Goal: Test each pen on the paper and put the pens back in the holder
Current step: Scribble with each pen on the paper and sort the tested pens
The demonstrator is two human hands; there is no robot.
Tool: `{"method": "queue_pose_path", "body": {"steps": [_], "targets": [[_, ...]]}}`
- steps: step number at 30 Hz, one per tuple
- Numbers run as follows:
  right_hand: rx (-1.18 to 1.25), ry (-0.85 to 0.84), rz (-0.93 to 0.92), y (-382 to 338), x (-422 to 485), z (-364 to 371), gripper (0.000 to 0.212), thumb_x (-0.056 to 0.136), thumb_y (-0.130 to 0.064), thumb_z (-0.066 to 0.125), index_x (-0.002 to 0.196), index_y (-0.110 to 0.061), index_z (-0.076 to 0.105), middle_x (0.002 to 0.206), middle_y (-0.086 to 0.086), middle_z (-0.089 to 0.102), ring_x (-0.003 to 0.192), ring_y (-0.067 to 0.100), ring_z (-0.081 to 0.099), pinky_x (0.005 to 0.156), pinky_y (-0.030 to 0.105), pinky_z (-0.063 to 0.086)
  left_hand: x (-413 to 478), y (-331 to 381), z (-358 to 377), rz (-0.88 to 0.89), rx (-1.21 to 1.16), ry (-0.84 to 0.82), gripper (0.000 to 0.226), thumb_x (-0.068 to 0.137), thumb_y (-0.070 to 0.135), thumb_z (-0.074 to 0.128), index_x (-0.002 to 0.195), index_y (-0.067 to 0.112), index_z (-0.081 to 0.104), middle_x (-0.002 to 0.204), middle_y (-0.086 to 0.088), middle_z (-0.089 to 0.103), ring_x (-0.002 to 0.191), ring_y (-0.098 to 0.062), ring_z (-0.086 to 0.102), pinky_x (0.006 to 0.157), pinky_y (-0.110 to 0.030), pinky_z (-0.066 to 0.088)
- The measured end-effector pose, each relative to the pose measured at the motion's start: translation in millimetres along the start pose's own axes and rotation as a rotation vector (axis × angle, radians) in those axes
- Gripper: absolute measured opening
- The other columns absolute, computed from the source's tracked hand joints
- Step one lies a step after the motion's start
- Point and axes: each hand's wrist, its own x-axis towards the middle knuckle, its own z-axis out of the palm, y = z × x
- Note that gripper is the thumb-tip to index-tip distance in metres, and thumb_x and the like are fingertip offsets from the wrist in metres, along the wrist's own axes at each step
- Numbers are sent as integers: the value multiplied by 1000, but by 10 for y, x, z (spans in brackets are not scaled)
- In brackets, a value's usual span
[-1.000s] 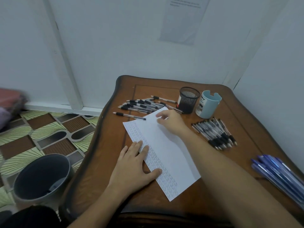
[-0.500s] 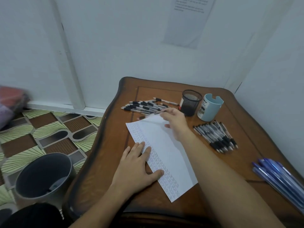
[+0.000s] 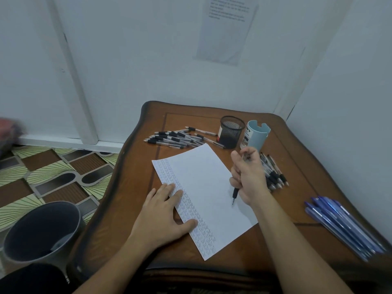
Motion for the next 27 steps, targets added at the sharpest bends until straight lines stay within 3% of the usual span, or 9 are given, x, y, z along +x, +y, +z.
{"method": "queue_pose_path", "body": {"steps": [3, 6, 8, 10, 13, 16, 21, 24, 27], "targets": [[33, -14, -5, -15, -100, -63, 12, 103, -20, 49, 92, -17, 53, 53, 0, 40, 45, 13, 36, 45, 25, 36, -26, -2, -1, 24, -57, 32, 91, 67, 87, 39, 139, 31, 46, 149, 9, 34, 141, -11, 26, 115, -32, -1], [78, -60, 83, 7, -210, -138, 49, 104, -43, 31, 95, -7, 63, 67, 7, 53, 64, 17, 55, 71, 35, 50, -39, 0, -6, 33, -115, 55, 86, 65, 85, 44, 131, 30, 54, 138, 11, 41, 131, -8, 36, 116, -34, 5], [35, -71, 134, 22, -288, -218, 67, 93, -60, 25, 97, -6, 65, 68, 9, 53, 64, 18, 53, 68, 34, 47, -36, -7, 2, 40, -137, 70, 81, 65, 83, 46, 126, 30, 58, 133, 12, 45, 126, -8, 40, 117, -37, 10], [-34, -84, 170, 52, -361, -294, 73, 83, -65, 28, 106, -6, 66, 71, 15, 62, 65, 22, 60, 62, 32, 48, -28, -12, 8, 48, -148, 65, 75, 67, 82, 45, 121, 32, 59, 129, 14, 47, 122, -5, 41, 117, -41, 14], [-42, -82, 178, 137, -448, -381, 58, 83, -52, 44, 103, -2, 66, 89, 19, 73, 80, 28, 70, 63, 31, 54, -22, -27, 25, 56, -148, 73, 69, 68, 80, 48, 118, 33, 60, 124, 15, 48, 118, -4, 42, 115, -45, 23], [-47, -51, 138, 206, -534, -388, 35, 83, -40, 57, 84, -5, 57, 66, 12, 60, 58, 20, 57, 53, 27, 48, -22, -45, 39, 66, -132, 90, 70, 68, 79, 49, 119, 33, 62, 124, 13, 51, 116, -6, 43, 111, -46, 29], [-294, -178, 79, 289, -607, -321, 41, 90, -41, 54, 93, -1, 65, 85, 16, 73, 74, 27, 70, 60, 33, 51, -23, -8, 13, 27, -100, 65, 87, 66, 80, 42, 132, 27, 55, 138, 5, 45, 130, -13, 38, 116, -41, 13], [-543, -214, 31, 391, -704, -228, 47, 84, -52, 54, 79, -6, 62, 71, 4, 72, 58, 13, 65, 54, 23, 47, -26, -6, 13, 9, -79, 56, 90, 66, 80, 40, 135, 24, 54, 142, 2, 44, 132, -15, 36, 117, -41, 12], [-591, -264, 17, 467, -759, -199, 39, 82, -49, 63, 77, -11, 60, 72, 0, 72, 69, 12, 70, 67, 25, 55, -28, -3, 27, 0, -67, 66, 88, 67, 79, 40, 135, 25, 53, 141, 1, 45, 131, -15, 37, 116, -41, 15]]}}
